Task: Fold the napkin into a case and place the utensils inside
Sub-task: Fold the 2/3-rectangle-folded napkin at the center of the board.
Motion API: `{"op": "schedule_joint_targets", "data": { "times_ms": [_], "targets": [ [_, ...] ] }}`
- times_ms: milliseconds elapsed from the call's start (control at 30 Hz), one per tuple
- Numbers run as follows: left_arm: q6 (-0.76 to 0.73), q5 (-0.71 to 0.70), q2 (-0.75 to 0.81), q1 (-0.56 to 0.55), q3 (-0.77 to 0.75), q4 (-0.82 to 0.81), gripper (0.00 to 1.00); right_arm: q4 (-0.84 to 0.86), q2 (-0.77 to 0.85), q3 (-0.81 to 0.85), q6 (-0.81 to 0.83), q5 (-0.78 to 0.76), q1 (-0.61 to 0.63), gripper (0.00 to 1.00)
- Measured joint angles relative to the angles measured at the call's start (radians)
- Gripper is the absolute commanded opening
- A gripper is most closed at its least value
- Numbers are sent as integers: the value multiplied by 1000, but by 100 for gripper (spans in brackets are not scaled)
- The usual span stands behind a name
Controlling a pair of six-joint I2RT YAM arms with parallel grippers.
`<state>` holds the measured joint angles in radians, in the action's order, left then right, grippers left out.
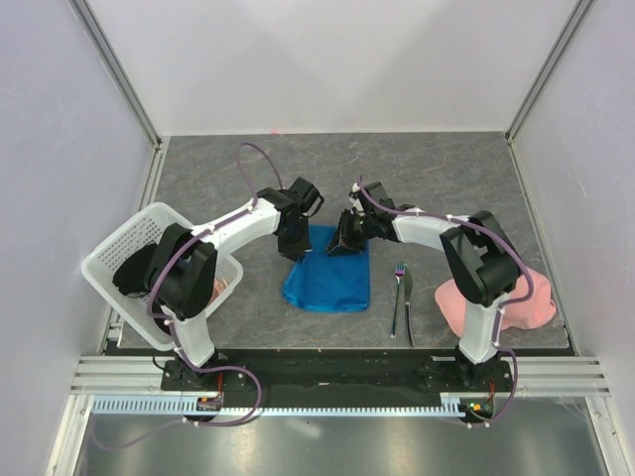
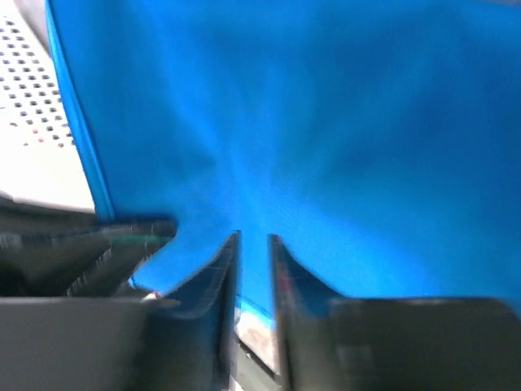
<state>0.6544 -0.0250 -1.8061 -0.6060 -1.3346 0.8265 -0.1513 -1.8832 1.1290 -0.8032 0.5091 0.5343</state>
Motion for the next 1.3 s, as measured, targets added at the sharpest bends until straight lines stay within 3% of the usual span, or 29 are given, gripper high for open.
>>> {"op": "schedule_joint_targets", "data": {
  "times_ms": [67,433,900,1100,1300],
  "targets": [
    [-11,-31,-24,-15,-8,23,2,5,-60,35,2,14,-2,10],
    [-27,-164,-182,-132,-205,135,2,107,-164,42,-72,64,-14,3],
    [12,-159,-301,-183,-270,159,7,217,-166,13,-171,109,-85,3],
    [23,-161,-301,-199,-269,152,7,228,-166,7,-170,130,-90,5],
    [36,-200,-276,-222,-216,117,5,226,-194,67,-138,204,-100,17]
  ]
}}
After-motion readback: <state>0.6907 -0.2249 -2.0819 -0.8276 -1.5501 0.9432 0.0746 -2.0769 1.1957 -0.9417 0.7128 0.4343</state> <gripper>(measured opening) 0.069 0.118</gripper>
